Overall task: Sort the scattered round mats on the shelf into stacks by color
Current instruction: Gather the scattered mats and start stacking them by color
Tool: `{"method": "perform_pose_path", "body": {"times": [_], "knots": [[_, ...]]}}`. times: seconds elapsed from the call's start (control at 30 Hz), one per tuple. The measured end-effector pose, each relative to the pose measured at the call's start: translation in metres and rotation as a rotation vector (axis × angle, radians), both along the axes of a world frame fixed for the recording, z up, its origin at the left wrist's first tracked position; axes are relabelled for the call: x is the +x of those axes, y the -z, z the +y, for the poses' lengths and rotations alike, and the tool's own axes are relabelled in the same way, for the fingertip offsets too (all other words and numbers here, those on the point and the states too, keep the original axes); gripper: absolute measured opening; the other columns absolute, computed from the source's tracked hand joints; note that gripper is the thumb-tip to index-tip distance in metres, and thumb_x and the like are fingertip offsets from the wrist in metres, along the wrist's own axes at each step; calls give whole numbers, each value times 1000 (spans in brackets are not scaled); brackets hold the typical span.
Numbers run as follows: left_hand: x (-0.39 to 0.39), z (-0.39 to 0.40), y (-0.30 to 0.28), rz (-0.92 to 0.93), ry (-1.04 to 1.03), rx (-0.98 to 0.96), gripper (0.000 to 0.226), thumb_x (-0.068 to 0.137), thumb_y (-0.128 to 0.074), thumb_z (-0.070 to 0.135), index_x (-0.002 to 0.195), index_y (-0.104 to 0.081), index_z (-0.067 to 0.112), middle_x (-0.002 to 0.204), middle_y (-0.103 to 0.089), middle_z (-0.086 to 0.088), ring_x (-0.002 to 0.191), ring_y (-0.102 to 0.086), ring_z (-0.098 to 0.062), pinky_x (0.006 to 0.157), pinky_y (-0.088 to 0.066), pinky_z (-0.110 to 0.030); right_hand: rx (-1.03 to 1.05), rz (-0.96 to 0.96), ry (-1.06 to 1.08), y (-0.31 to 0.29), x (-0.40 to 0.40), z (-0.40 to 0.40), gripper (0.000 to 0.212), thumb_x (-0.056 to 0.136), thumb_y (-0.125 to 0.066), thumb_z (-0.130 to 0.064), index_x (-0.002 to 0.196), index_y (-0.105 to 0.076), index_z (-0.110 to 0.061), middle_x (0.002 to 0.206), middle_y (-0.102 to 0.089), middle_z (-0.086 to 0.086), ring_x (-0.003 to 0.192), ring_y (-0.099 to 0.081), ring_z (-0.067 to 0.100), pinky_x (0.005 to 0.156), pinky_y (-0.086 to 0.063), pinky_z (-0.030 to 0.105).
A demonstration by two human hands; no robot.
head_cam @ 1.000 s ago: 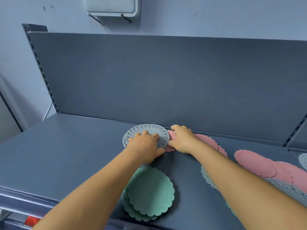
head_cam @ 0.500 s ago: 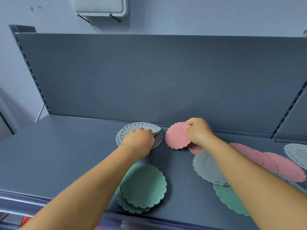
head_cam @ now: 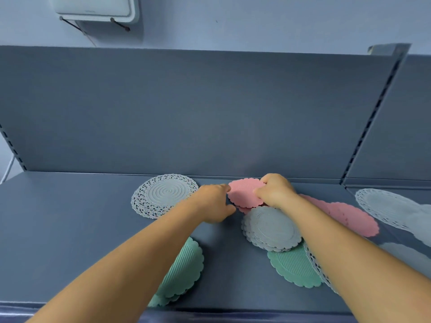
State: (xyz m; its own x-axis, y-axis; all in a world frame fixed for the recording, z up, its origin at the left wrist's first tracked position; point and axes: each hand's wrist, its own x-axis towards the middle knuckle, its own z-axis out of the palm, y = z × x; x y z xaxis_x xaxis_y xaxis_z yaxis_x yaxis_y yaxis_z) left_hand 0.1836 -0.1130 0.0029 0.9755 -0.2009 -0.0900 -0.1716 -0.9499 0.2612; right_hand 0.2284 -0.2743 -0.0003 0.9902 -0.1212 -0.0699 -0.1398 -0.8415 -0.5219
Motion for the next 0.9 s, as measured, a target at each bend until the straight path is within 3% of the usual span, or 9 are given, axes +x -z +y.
{"method": "perform_pose_path", "body": {"times": [0.07, 0.17, 0.27, 0.4, 0.47, 0.53, 0.6, 0.7, 0.9], "knots": [[6, -9, 1, 12, 20, 27, 55, 90, -55, 35, 137, -41, 12, 133, -56, -11, 120, -52, -31, 98, -45, -38, 8, 45, -44, -3, -5, -3, 9, 77, -61, -19, 84, -55, -18, 82, -57, 4, 74, -55, 24, 54, -42, 26], [15, -19, 7, 12, 13, 64, 45, 88, -56, 38, 122, -47, 10, 119, -60, -14, 108, -55, -32, 85, -48, -39, 52, 87, -105, -3, -6, -12, 55, 79, -63, -24, 131, -48, -15, 130, -57, 5, 108, -60, 25, 91, -51, 37], [16, -26, 9, -10, -11, 70, 45, 90, -55, 38, 124, -47, 9, 123, -56, -14, 113, -53, -32, 88, -45, -40, 77, 124, -135, -6, -13, -21, 66, 82, -61, -25, 142, -36, -15, 139, -51, 7, 116, -57, 26, 99, -48, 42], [1, -34, 4, -81, -73, 2, 47, 91, -50, 38, 127, -48, 8, 123, -55, -15, 117, -50, -33, 91, -43, -39, -37, 107, -117, -11, -36, -33, 57, 84, -62, -29, 136, -42, -14, 135, -54, 7, 116, -56, 27, 96, -49, 41], [-10, -41, 2, -51, -80, -45, 31, 91, -49, 39, 95, -54, 8, 102, -62, -12, 97, -56, -31, 74, -43, -32, -141, 82, -108, -13, -53, -37, 43, 85, -61, -29, 124, -51, -13, 123, -61, 6, 111, -58, 27, 93, -50, 39], [-23, -49, -2, 29, -96, -95, 36, 90, -52, 39, 68, -43, 12, 75, -55, -6, 73, -52, -25, 58, -38, -26, -237, 79, -118, -12, -67, -41, 18, 85, -57, -27, 99, -58, -15, 99, -62, 5, 93, -59, 27, 75, -50, 32], [-29, -57, -4, 103, -115, -141, 42, 87, -58, 38, 60, -38, 13, 60, -45, -2, 56, -44, -18, 46, -31, -25, -264, 81, -109, -6, -76, -43, 12, 85, -55, -25, 80, -51, -15, 78, -54, 4, 73, -51, 25, 55, -37, 27], [-35, -63, -8, 167, -156, -194, 42, 84, -65, 33, 62, -37, 13, 60, -39, 0, 50, -36, -13, 44, -28, -24, -195, 50, -83, 0, -89, -42, 8, 86, -54, -19, 83, -55, -12, 73, -53, 4, 66, -47, 24, 49, -31, 26], [-43, -56, -7, 286, -276, -484, 22, 81, -67, 18, 75, -47, 10, 66, -44, -3, 55, -41, -17, 53, -38, -22, 42, -65, -76, 10, -106, -36, 38, 90, -56, -20, 127, -54, -20, 126, -61, 0, 115, -57, 24, 94, -46, 30]]}}
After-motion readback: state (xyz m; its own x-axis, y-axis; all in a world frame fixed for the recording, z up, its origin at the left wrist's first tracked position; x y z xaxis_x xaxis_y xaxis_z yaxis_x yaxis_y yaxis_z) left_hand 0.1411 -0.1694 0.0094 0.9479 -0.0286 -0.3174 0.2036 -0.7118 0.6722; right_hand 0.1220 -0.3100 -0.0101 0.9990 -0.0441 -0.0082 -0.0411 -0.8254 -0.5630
